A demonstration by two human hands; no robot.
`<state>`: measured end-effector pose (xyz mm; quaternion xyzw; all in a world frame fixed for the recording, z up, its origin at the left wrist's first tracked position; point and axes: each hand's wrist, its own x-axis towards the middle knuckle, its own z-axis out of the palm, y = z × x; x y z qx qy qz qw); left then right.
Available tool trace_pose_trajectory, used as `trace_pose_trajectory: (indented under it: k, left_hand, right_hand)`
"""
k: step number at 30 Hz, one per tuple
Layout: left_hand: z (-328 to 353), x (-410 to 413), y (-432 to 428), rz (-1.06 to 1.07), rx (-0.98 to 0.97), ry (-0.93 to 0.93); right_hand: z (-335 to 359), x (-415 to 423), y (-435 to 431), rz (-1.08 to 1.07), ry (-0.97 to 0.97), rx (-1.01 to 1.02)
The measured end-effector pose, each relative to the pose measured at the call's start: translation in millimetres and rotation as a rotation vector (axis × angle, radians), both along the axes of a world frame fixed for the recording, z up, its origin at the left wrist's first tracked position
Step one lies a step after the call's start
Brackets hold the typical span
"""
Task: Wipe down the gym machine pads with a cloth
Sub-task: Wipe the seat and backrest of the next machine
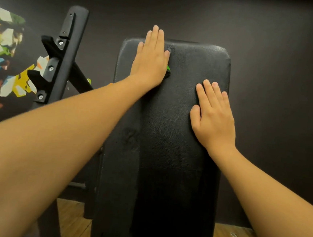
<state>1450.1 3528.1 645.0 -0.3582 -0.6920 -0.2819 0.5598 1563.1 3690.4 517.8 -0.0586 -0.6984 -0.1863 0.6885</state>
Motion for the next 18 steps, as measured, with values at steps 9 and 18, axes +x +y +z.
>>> trace_pose_trajectory:
  k: [9,18]
  left_hand:
    - [-36,11,21,0.079,0.155,-0.076]
    - [0,3,3,0.021,-0.008,-0.009]
  right_hand:
    - [1,-2,0,0.008,0.023,0.008]
    - [1,0,0,0.016,0.006,0.0]
